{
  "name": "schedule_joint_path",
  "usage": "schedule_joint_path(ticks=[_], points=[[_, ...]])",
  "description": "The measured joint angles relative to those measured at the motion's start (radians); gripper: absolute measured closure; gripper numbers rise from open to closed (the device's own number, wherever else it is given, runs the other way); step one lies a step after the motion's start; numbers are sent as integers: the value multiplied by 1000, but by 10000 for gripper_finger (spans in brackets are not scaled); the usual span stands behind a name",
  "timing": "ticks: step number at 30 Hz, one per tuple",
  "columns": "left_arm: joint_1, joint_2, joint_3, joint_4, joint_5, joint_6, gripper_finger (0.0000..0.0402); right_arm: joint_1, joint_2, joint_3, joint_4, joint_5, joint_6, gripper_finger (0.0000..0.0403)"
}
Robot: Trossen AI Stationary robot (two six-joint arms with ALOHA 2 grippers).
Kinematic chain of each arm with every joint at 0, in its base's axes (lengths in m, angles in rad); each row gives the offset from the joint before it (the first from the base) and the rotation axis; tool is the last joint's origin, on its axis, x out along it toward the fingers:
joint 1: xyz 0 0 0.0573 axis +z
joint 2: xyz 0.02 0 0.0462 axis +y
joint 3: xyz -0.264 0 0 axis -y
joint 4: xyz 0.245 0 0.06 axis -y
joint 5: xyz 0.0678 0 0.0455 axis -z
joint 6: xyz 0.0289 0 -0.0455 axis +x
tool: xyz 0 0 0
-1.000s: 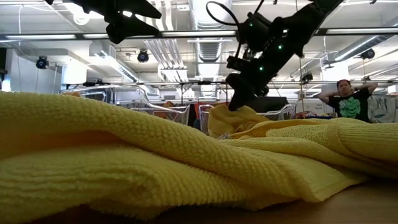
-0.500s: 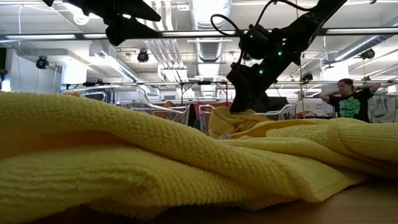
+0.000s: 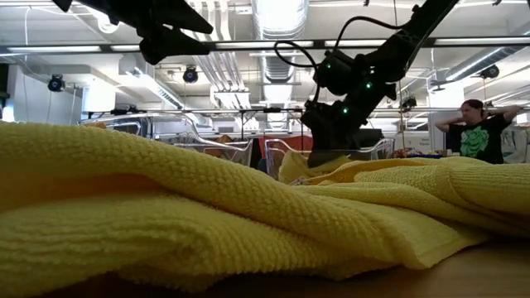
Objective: Sort microfiber towel by color & place in baskets
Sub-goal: Put the yellow microfiber towel into the right transparent bin
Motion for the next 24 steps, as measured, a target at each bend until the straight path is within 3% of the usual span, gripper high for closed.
schedule_joint_path(ticks=[11,24], points=[[0,0,-2,0,0,-4,170,-3,17,-1,-6,7,-8,390],[0,0,-2,-1,0,-12,170,-3,-61,-1,13,10,-11,390]])
